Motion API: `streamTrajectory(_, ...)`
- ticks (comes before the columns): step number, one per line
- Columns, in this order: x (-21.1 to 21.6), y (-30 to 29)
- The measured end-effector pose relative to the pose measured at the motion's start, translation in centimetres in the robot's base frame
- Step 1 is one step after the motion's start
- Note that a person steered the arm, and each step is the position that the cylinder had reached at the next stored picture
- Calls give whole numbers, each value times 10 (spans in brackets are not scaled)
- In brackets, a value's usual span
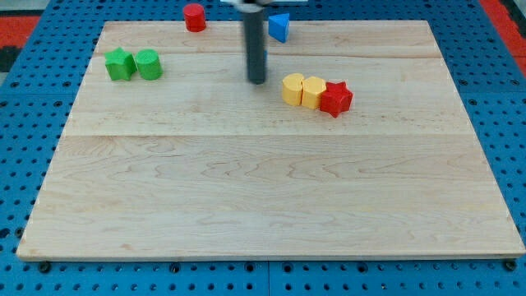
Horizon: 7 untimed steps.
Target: Move blue cube below the blue triangle
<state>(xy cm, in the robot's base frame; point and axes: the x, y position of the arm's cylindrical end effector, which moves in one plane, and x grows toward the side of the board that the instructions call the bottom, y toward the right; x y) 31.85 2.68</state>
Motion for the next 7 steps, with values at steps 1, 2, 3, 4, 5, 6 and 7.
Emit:
streamTrajectory(1, -19, 25)
streamTrajectory(2, -13, -25)
streamTrajectory(3, 21, -57)
streamTrajectory(4, 4, -105)
streamTrajectory(5, -14, -56)
streamTrajectory(6, -41, -9)
streamTrajectory(7, -56, 7)
